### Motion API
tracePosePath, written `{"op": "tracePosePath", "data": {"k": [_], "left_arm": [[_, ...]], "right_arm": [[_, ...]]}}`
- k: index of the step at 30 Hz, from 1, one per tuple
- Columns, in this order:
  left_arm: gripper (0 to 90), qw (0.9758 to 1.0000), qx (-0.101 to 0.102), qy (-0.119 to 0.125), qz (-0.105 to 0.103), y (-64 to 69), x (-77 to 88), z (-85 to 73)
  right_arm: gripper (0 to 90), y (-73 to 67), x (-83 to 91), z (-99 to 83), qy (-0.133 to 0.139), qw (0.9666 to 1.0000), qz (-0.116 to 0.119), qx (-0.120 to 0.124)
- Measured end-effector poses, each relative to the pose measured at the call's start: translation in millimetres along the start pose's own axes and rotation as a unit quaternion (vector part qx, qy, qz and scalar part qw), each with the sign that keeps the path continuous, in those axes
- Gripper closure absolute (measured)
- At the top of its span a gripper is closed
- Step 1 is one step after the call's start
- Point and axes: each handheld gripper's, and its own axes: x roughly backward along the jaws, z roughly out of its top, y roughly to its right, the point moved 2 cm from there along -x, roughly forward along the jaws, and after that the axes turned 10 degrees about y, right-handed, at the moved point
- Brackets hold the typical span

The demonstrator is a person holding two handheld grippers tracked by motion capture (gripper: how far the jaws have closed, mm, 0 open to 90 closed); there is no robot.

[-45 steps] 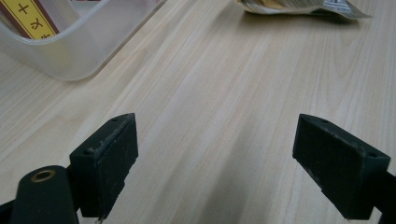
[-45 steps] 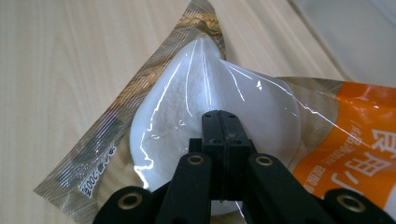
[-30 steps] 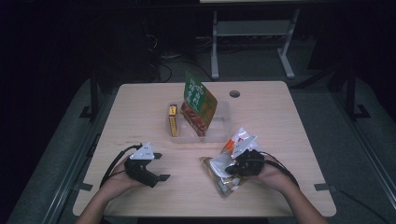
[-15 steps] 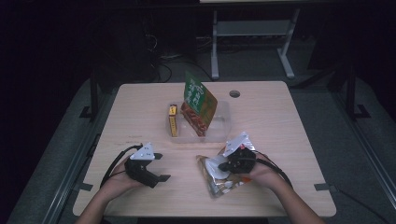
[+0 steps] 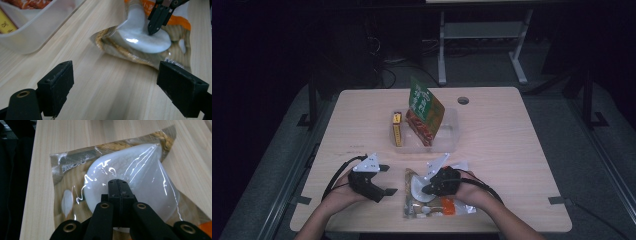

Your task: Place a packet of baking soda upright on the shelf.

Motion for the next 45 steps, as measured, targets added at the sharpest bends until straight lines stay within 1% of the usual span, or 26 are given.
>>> {"op": "tracePosePath", "data": {"k": [2,3,5,6,7,10,11,12,13,14,17,18,19,20,21,22,23,24,25,27,32,33,36,38,41,45], "left_arm": [[13.6,0.9999,-0.010,0.000,-0.008,2.6,-3.3,5.3],[13.6,0.9996,-0.021,-0.001,-0.017,4.4,-7.8,11.2],[13.6,0.9992,-0.028,0.002,-0.030,5.5,-14.1,17.6],[13.6,0.9992,-0.028,0.002,-0.030,5.5,-14.1,17.6],[13.6,0.9985,-0.036,0.001,-0.042,7.0,-21.5,24.7],[14.4,0.9975,-0.048,0.002,-0.052,8.1,-28.7,31.2],[14.7,0.9962,-0.056,-0.001,-0.067,10.1,-39.3,38.1],[14.7,0.9962,-0.056,-0.001,-0.067,10.1,-39.3,38.1],[14.8,0.9952,-0.062,-0.008,-0.075,9.4,-48.8,42.5],[15.0,0.9952,-0.062,-0.008,-0.075,9.4,-48.8,42.5],[15.8,0.9935,-0.065,-0.028,-0.089,6.5,-69.1,45.9],[16.0,0.9935,-0.065,-0.028,-0.089,6.5,-69.1,45.9],[17.7,0.9929,-0.062,-0.032,-0.096,4.4,-77.9,45.7],[18.6,0.9929,-0.062,-0.032,-0.096,4.4,-77.9,45.7],[20.1,0.9918,-0.056,-0.040,-0.108,3.2,-85.6,43.5],[21.5,0.9918,-0.056,-0.040,-0.108,3.2,-85.6,43.5],[22.2,0.9902,-0.055,-0.056,-0.115,2.5,-91.3,39.4],[23.7,0.9902,-0.055,-0.056,-0.115,2.5,-91.3,39.4],[24.3,0.9885,-0.051,-0.068,-0.125,2.4,-93.9,36.0],[27.2,0.9877,-0.049,-0.070,-0.131,2.2,-92.9,36.3],[33.5,0.9875,-0.039,-0.073,-0.134,2.8,-91.5,36.0],[34.7,0.9865,-0.038,-0.080,-0.138,4.4,-89.9,36.0],[39.9,0.9860,-0.030,-0.084,-0.140,6.8,-87.6,35.1],[45.2,0.9869,-0.017,-0.080,-0.140,7.5,-87.1,33.7],[53.2,0.9874,-0.013,-0.080,-0.136,6.6,-85.9,33.6],[76.4,0.9885,-0.017,-0.074,-0.131,4.9,-84.2,34.0]], "right_arm": [[90.0,0.9,6.7,-1.2,0.009,0.9999,-0.008,-0.003],[90.0,3.8,20.6,-5.3,0.026,0.9993,-0.017,-0.020],[89.2,5.7,37.6,-11.4,0.032,0.9979,-0.037,-0.041],[89.2,5.7,37.6,-11.4,0.032,0.9979,-0.037,-0.041],[85.5,7.3,53.3,-19.0,0.042,0.9952,-0.052,-0.071],[75.6,7.9,72.3,-30.8,0.051,0.9904,-0.075,-0.104],[72.1,7.7,80.1,-36.2,0.055,0.9876,-0.085,-0.119],[72.1,7.7,80.1,-36.2,0.055,0.9876,-0.085,-0.119],[65.1,6.5,91.8,-44.6,0.065,0.9827,-0.097,-0.144],[62.2,6.5,97.5,-49.3,0.070,0.9805,-0.106,-0.150],[50.2,4.7,111.0,-61.9,0.078,0.9736,-0.131,-0.170],[50.2,4.7,111.0,-61.9,0.078,0.9736,-0.131,-0.170],[45.2,4.9,116.3,-70.0,0.078,0.9698,-0.139,-0.185],[45.2,4.9,116.3,-70.0,0.078,0.9698,-0.139,-0.185],[43.1,6.2,118.9,-75.4,0.077,0.9675,-0.140,-0.196],[42.1,6.8,119.4,-76.7,0.076,0.9664,-0.143,-0.200],[41.1,8.3,119.2,-78.1,0.075,0.9667,-0.143,-0.199],[41.1,8.3,119.2,-78.1,0.075,0.9667,-0.143,-0.199],[39.6,8.6,117.4,-79.0,0.072,0.9662,-0.138,-0.205],[38.1,8.8,115.2,-79.6,0.069,0.9681,-0.133,-0.201],[35.8,9.1,111.0,-79.6,0.066,0.9684,-0.125,-0.206],[34.7,9.6,109.2,-80.2,0.064,0.9692,-0.118,-0.207],[33.2,10.7,106.9,-80.6,0.064,0.9684,-0.111,-0.214],[32.5,11.3,105.3,-80.7,0.065,0.9671,-0.104,-0.223],[32.0,12.8,101.9,-81.4,0.065,0.9681,-0.095,-0.222],[31.6,15.5,95.9,-80.9,0.065,0.9679,-0.085,-0.227]]}}
